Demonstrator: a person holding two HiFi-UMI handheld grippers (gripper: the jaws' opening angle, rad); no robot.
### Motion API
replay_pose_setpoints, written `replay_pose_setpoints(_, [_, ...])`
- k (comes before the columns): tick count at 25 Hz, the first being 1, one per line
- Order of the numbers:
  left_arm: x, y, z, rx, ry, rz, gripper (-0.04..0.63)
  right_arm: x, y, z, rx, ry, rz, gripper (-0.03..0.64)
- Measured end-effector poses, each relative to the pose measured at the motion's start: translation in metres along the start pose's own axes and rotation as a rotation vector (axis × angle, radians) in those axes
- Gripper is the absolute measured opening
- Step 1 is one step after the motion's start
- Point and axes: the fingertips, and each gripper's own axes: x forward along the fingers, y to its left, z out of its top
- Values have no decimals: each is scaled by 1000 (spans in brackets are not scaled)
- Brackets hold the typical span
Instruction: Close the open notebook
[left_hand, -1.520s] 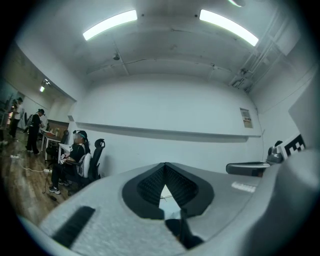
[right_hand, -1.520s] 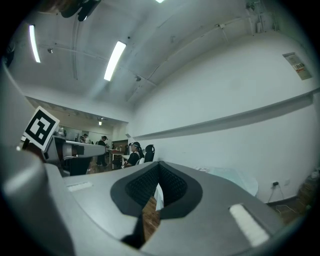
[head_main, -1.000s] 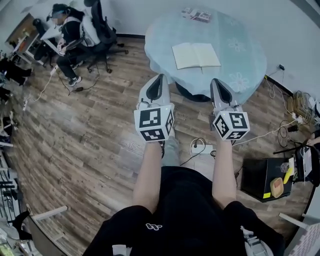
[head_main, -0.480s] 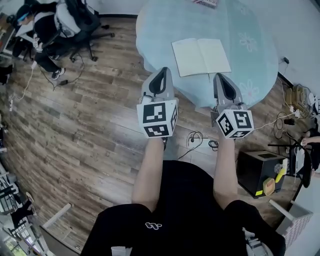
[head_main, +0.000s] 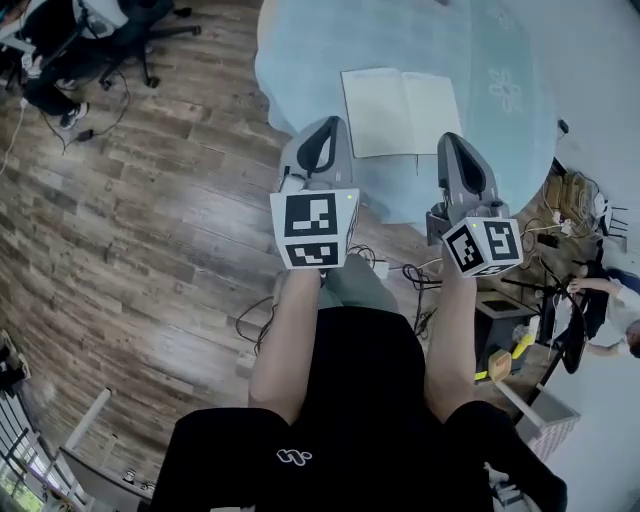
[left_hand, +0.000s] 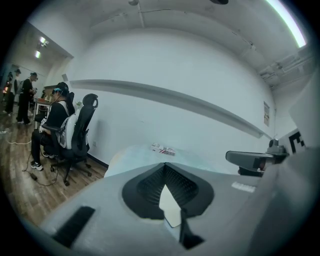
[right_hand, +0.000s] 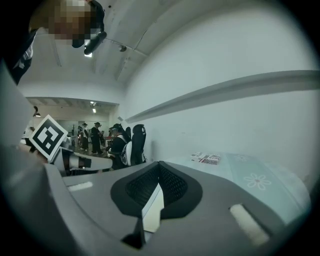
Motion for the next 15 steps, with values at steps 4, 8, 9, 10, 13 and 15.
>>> replay_pose_setpoints(4, [10, 13, -9, -36, 16, 29, 3, 15, -4, -19, -67, 87, 46, 12])
replay_pose_setpoints(8, [21, 24, -29, -78, 28, 70, 3, 27, -9, -41, -122, 147, 76, 12])
replay_pose_setpoints(9, [23, 25, -36, -93, 34, 81, 3, 32, -9, -46, -145, 162, 87, 13])
replay_pose_setpoints(10, [25, 24, -44, -110, 44, 90, 3, 37, -10, -52, -172, 182, 100, 12])
replay_pose_setpoints(13, [27, 17, -69, -147, 75, 103, 3, 44, -10, -73, -262, 243, 138, 13])
replay_pose_setpoints(15, [28, 12, -83, -163, 87, 107, 3, 46, -10, -87, -329, 276, 167, 14])
